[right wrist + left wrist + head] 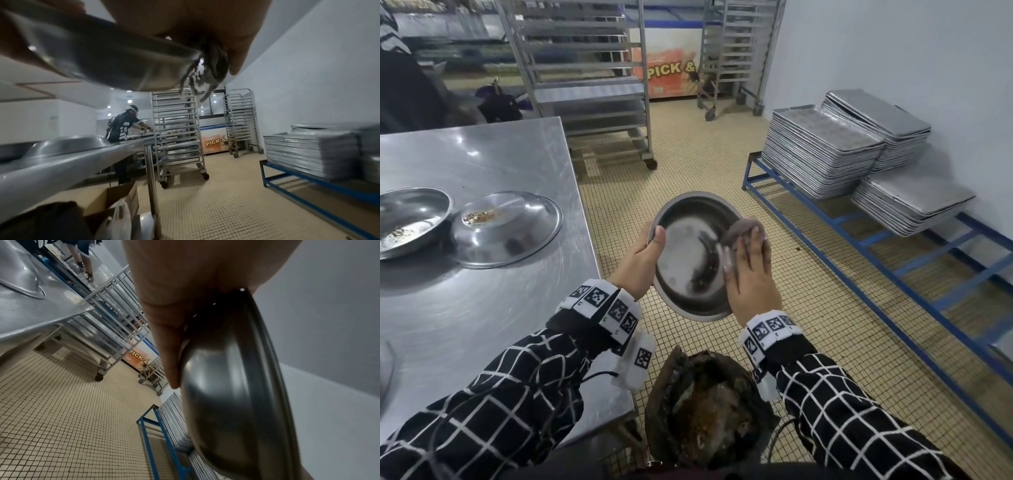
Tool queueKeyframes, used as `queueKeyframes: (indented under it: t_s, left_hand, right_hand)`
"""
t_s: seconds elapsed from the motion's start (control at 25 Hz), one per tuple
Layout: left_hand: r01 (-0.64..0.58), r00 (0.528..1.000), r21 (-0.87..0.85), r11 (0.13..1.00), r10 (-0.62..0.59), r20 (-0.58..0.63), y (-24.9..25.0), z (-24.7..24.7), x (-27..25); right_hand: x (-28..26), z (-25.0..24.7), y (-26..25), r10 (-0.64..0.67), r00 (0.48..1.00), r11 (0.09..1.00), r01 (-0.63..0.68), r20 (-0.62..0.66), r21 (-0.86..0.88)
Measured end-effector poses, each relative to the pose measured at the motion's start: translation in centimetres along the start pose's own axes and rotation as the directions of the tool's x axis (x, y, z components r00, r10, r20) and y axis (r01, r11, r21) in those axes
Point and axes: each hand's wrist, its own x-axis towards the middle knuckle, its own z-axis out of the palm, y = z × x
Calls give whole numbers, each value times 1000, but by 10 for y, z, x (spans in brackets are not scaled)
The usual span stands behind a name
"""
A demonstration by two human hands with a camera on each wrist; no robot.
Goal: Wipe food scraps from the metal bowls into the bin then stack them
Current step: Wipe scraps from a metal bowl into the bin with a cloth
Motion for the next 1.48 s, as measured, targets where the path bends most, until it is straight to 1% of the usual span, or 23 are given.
queueKeyframes:
  t_s: [0.08,0.2,0.24,0.32,0.4,0.48,0.56,0.64,0.68,0.76,0.8,0.92,0.96,1.0,1.08,1.12,1.2,1.24,1.28,1.32,1.36,1.4,1.48]
  left_hand:
    - [34,999,-16,999,-34,7,-6,-1,-1]
    - [124,992,-28,992,-123,34,-12,-2,-3]
    - [157,986,-47,987,-154,59,-14,-3,-3]
    - [176,981,-82,981,-169,93,-16,-3,-3]
    - [167,986,-148,975,-162,44,-20,-4,0]
    - [130,990,-192,973,-139,-33,-21,-4,0]
    - [87,993,-219,972,-101,-54,-22,-2,-3]
    - [57,997,-161,985,-64,-34,-22,4,-9]
    - [47,998,-118,992,-51,-34,-20,8,-11]
    - [43,993,-76,996,-51,-104,-21,12,-12]
    - [55,987,-97,994,-69,-147,-21,11,-11]
    - [85,961,-201,976,-134,-241,-24,1,-5]
    - [81,956,-205,975,-135,-262,-27,-3,-4]
    - [61,955,-188,980,-112,-274,-29,-6,-2]
    - [19,963,-131,991,-54,-265,-31,-10,-2]
    - [6,965,-110,994,-35,-260,-31,-11,-2]
    - [-25,973,-97,995,2,-229,-27,-7,-2]
    - [-32,978,-91,995,12,-210,-25,-5,-2]
    - [-28,981,-81,996,12,-191,-19,-3,-3]
    - [-34,984,-72,997,21,-175,-15,-1,-3]
    - [-45,987,-59,997,35,-156,-8,-1,-3]
    - [-57,988,-55,997,48,-144,-4,-3,-1]
    - [-91,987,-37,995,85,-136,2,-12,3]
  right_hand:
    - [1,-5,-2,54,998,987,-49,-32,154]
    - [8,-16,-1,188,981,925,-163,-43,343]
    - [10,-20,0,226,973,886,-187,-42,425]
    - [12,-25,3,296,955,779,-253,20,573]
    - [11,-26,3,318,946,739,-286,58,610]
    - [12,-24,-1,370,928,707,-304,32,639]
    - [13,-22,-8,455,891,656,-328,-9,680]
    - [13,-20,-15,515,856,603,-330,-39,726]
    - [12,-20,-19,526,850,570,-324,-33,755]
    - [11,-23,-24,511,859,516,-304,-3,801]
    - [11,-23,-25,491,871,521,-297,3,800]
    - [4,-23,-20,447,894,613,-289,-21,735]
    - [2,-20,-17,442,896,629,-288,-28,722]
    - [-1,-19,-16,432,901,642,-283,-31,713]
    - [-7,-17,-22,356,934,677,-240,-23,696]
    - [-10,-17,-29,278,960,720,-186,-32,668]
    - [-15,-16,-49,43,997,834,-1,-63,552]
    - [-18,-12,-61,-99,994,857,110,-47,504]
    - [-22,-7,-73,-235,972,851,210,-7,481]
    - [-25,-1,-82,-350,936,835,295,34,464]
    - [-29,6,-88,-429,901,822,362,61,439]
    - [-31,10,-90,-472,878,818,404,77,409]
    - [-34,15,-78,-513,853,831,468,92,301]
